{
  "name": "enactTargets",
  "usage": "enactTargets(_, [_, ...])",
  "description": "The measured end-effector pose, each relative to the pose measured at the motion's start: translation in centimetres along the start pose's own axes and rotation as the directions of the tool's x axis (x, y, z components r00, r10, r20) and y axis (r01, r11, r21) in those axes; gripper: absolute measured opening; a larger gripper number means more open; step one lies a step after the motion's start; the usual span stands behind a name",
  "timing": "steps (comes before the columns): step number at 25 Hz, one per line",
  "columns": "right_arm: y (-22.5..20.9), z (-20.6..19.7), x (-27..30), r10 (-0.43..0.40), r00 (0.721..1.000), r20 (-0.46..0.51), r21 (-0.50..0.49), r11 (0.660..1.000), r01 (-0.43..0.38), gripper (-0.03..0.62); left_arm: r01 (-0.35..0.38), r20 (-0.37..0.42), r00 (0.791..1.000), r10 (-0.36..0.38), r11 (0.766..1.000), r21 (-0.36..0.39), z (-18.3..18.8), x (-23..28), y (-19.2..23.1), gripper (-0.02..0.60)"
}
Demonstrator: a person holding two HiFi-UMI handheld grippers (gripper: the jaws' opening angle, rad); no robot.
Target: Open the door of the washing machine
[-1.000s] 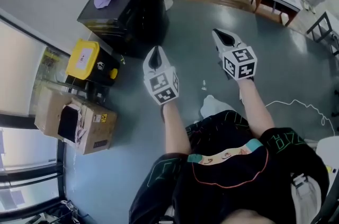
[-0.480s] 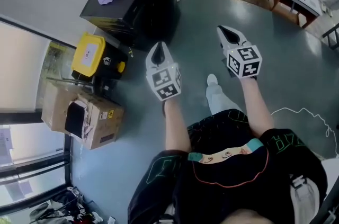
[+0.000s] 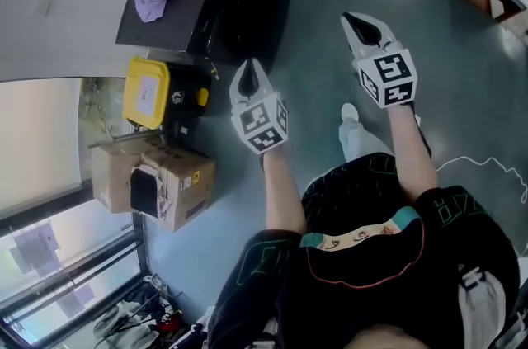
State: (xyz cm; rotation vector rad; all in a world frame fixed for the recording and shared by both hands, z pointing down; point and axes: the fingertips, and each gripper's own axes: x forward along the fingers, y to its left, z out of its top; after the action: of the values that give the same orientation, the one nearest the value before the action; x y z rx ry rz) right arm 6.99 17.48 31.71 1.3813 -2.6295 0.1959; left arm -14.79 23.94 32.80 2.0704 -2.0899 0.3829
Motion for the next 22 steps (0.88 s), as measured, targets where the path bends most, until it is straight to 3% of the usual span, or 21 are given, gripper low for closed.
enactTargets(6, [-5.5,2.3,6.0,0.006,1.000,0.004,-0.002,1.000,-0.006,0.003,-0.019,0.064,0.998,0.021,0.999,-0.031,3.7,6.3,-0.2,0.011])
enactTargets(13, [-6.6,5.6,11.5,0.055,0.998,0.035,-0.021,0.998,-0.054,0.003,-0.081,0.084,0.993,0.085,0.995,-0.052,6.2,10.5,3.1,0.011])
enactTargets(22, [-8.0,4.4,20.0,0.090,0.996,0.001,-0.013,0.996,-0.090,0.003,-0.085,0.067,0.994,0.089,0.995,-0.050,6.1,18.6,5.9,0.011])
